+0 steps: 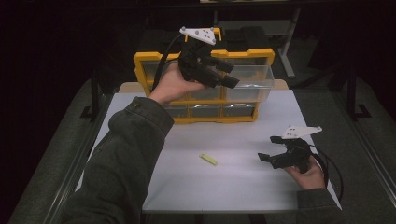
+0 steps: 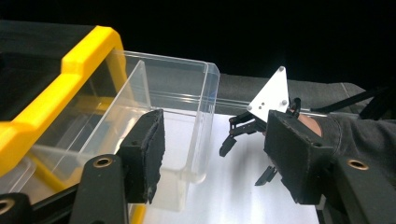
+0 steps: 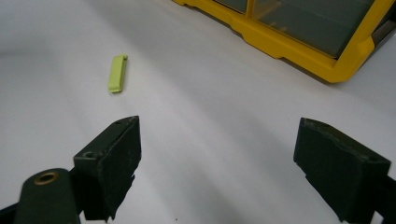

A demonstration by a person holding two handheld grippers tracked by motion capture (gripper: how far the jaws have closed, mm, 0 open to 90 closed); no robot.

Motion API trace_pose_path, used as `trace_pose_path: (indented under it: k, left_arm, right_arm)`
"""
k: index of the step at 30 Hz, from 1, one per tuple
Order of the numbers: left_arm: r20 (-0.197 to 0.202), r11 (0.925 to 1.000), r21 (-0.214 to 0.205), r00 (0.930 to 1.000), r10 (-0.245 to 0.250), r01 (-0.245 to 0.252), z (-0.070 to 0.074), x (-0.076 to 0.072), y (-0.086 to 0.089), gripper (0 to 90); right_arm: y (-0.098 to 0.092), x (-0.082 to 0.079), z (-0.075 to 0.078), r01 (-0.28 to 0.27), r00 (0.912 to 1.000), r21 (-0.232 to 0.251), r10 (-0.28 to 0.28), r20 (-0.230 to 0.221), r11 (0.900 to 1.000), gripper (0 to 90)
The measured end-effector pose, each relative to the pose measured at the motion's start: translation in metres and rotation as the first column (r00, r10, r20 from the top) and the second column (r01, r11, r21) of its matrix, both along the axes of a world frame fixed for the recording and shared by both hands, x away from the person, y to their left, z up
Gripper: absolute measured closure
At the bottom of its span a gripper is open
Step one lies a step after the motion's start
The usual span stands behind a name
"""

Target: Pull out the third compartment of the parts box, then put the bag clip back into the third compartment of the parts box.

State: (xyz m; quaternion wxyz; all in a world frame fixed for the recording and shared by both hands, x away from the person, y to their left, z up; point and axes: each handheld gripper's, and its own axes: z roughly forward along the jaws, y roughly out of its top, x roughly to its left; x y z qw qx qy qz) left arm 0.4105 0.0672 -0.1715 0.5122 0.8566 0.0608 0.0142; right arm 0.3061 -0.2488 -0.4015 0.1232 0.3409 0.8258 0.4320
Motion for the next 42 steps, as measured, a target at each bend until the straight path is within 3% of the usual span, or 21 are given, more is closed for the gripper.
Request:
trace_pose_path:
  k: [9, 20, 34, 42]
  left_arm:
    - [0.016, 0.9997, -0.016, 0.9997, 0.016, -0.016, 0.005, -0.014, 0.021, 34.8]
    - [0.016, 0.9985, -0.007, 0.9984, 0.054, -0.054, 0.001, -0.031, 0.045, 30.1]
    - [0.008, 0.9936, -0.034, 0.9941, 0.108, -0.108, -0.019, -0.043, 0.081, 27.8]
    - [-0.023, 0.9887, -0.067, 0.9909, 0.133, -0.134, -0.034, -0.047, 0.097, 27.5]
  right_arm:
    - [-0.002, 0.001, -0.001, 0.008, 0.9999, -0.001, -0.008, -0.010, 1.0000, 13.9]
    - [-0.003, 0.000, -0.001, 0.013, 0.9999, -0.002, -0.013, -0.007, 0.9999, 13.9]
    - [0.000, 0.002, -0.002, 0.013, 0.9999, -0.009, -0.013, -0.006, 0.9999, 13.9]
    - [0.002, 0.001, -0.002, 0.010, 0.9999, -0.005, -0.010, -0.007, 0.9999, 13.9]
